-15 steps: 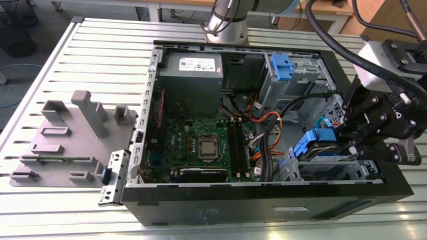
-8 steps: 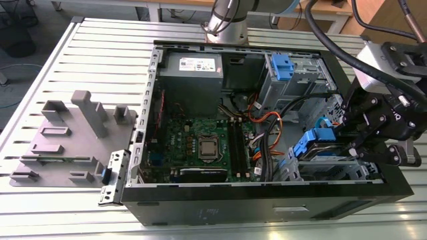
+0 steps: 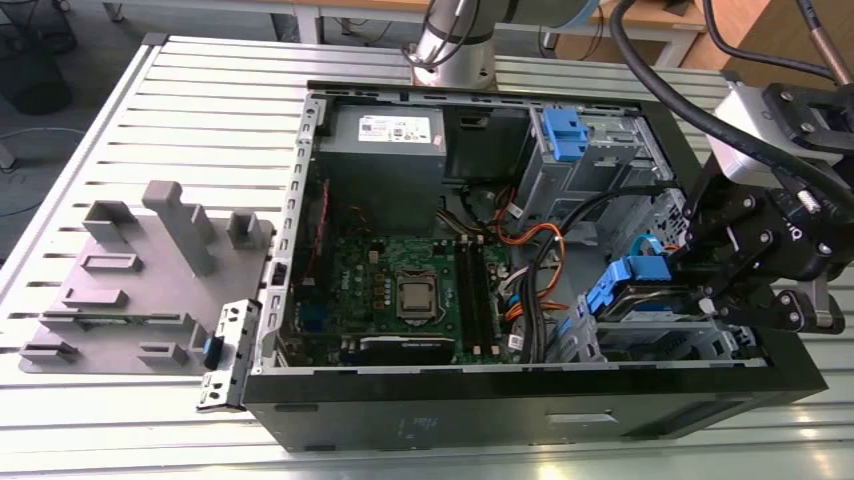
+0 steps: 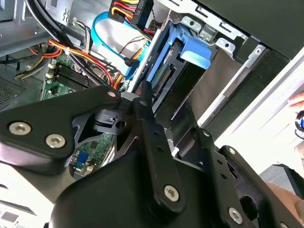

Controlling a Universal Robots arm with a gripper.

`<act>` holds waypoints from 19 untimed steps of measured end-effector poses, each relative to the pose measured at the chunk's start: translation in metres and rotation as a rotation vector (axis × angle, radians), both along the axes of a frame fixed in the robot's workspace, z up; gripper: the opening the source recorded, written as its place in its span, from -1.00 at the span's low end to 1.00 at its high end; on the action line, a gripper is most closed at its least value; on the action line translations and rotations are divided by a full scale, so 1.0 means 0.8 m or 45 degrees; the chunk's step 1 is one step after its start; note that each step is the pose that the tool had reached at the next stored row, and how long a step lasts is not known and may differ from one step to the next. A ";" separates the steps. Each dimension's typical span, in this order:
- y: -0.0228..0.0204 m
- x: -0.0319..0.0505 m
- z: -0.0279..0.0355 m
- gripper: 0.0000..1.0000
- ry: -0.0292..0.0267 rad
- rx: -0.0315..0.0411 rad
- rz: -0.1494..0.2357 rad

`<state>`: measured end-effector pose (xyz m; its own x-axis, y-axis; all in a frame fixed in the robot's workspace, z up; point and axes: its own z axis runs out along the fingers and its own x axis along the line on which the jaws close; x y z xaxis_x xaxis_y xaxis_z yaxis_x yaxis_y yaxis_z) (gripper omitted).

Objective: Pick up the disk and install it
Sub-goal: 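Insert the disk into the insertion slot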

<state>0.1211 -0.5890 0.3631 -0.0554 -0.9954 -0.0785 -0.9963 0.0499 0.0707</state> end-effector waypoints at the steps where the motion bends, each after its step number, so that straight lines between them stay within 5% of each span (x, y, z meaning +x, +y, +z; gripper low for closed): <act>1: 0.0000 0.000 -0.0001 -0.17 0.0000 0.0001 0.000; 9: 0.0000 0.000 -0.0013 -0.03 -0.0015 0.0006 0.000; 17: 0.0000 -0.007 -0.0142 -0.03 -0.0344 0.0003 0.005; 19: 0.0000 -0.007 -0.0144 -0.03 -0.0351 -0.0001 0.006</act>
<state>0.1154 -0.5890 0.3516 -0.0485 -0.9956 -0.0798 -0.9980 0.0451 0.0432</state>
